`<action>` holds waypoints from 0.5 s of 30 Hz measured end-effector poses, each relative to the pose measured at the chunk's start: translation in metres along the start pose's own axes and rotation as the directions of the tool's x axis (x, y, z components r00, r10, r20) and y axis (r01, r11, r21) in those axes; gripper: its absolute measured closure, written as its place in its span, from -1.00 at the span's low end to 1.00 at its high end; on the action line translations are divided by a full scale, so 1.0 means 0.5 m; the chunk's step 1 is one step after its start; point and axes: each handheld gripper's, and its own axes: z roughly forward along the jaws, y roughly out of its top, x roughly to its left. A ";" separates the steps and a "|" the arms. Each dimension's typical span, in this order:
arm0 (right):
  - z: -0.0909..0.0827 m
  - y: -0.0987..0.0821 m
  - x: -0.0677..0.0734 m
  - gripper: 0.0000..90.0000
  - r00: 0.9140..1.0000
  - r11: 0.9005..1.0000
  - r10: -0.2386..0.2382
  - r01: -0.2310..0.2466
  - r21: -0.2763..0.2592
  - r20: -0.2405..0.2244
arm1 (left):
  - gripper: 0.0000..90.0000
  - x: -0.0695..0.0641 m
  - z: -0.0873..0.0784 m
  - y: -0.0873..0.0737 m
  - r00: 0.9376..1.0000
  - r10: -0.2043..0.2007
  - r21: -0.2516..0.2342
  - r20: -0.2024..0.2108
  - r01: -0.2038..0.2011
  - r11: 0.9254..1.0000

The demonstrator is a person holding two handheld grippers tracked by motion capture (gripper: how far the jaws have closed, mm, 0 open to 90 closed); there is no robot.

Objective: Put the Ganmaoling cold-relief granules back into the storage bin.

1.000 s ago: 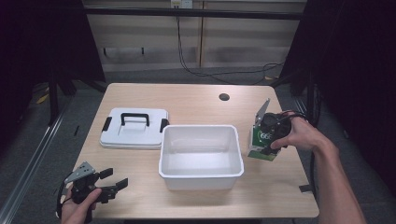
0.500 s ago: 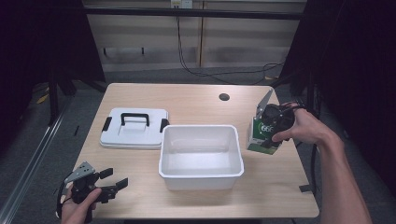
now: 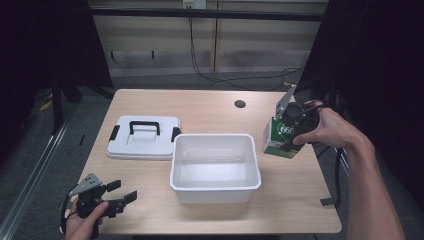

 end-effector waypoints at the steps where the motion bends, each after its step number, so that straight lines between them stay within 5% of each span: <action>1: -0.003 0.002 -0.001 -0.64 1.000 1.000 -0.009 0.009 -0.005 0.002 | -0.62 0.000 0.000 0.000 1.000 0.001 0.000 0.000 -0.001 1.000; 15: -0.051 0.041 0.007 -0.64 0.999 0.998 -0.027 0.028 -0.052 0.029 | -0.62 -0.001 0.000 0.000 1.000 0.000 -0.002 -0.002 0.000 1.000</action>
